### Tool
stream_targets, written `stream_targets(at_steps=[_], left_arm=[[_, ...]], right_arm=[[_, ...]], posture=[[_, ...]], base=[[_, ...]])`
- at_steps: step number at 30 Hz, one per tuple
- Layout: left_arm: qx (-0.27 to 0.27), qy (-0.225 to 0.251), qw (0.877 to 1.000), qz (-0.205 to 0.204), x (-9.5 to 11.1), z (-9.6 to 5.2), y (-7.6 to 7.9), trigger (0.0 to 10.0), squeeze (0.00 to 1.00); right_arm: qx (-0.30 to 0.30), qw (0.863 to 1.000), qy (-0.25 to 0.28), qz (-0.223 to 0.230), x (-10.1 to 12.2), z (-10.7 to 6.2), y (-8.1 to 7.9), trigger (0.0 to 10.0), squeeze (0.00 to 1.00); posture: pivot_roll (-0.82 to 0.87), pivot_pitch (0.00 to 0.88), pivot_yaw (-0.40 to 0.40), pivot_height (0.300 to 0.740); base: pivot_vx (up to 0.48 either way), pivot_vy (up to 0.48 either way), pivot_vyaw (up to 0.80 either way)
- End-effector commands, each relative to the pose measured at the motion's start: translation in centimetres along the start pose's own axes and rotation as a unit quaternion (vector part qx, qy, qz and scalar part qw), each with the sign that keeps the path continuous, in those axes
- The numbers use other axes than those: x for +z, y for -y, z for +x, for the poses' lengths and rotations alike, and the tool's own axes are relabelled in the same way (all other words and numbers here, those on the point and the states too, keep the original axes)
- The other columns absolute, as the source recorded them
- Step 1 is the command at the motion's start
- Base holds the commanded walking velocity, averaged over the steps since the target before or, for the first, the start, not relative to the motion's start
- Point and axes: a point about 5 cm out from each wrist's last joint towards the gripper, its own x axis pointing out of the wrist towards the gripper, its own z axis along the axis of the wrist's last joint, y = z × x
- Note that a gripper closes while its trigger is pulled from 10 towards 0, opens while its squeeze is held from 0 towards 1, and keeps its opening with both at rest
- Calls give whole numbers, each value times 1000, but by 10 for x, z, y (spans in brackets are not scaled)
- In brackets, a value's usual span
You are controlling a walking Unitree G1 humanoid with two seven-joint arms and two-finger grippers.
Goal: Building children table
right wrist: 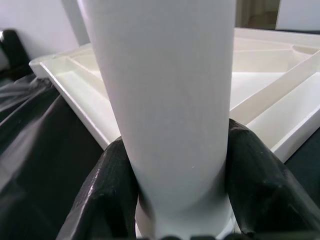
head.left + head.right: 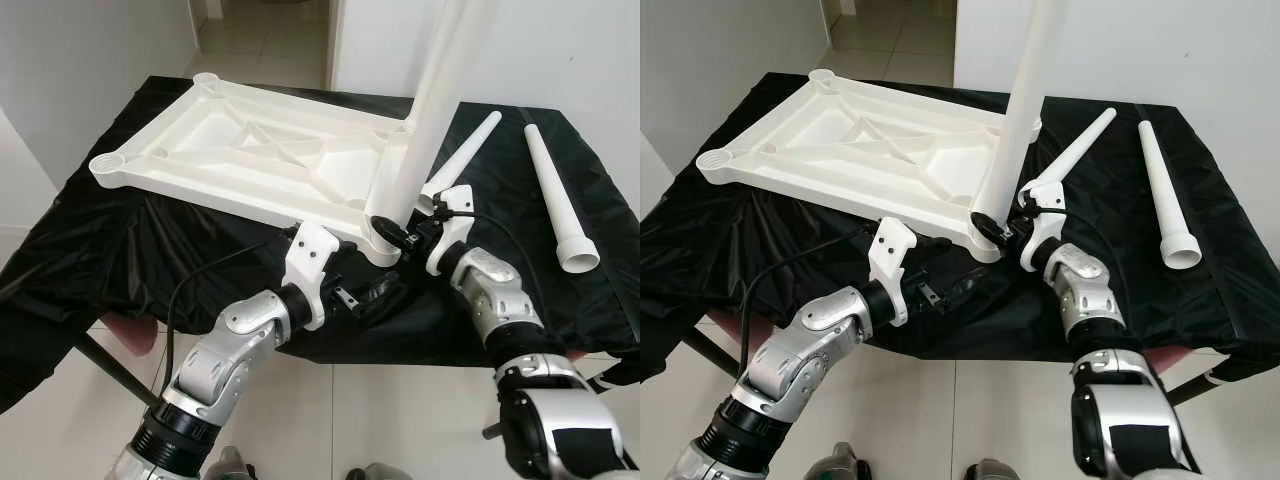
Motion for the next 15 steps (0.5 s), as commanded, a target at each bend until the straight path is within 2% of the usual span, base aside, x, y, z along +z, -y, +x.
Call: stream_targets(at_steps=[1,5,13,15], left_arm=[[-24,2,1000,2,2,-1,4,10000,0],[-22,2,1000,1,2,-1,5,10000,0],[-21,1,1000,-1,1,-2,5,10000,0],[-22,2,1000,-1,1,-1,5,10000,0]], right_arm=[[-18,999,18,33,1,1,-1,10000,0],[-99,994,26,27,0,1,-2,10000,0],[-176,983,21,46,-3,-5,-7,10000,0],[-206,977,14,54,-7,-7,-10,10000,0]], posture=[[54,9,-20,740],[56,12,-21,740],[55,15,-20,740],[51,16,-20,740]], base=[[0,0,0],[0,0,0],[0,0,0],[0,0,0]])
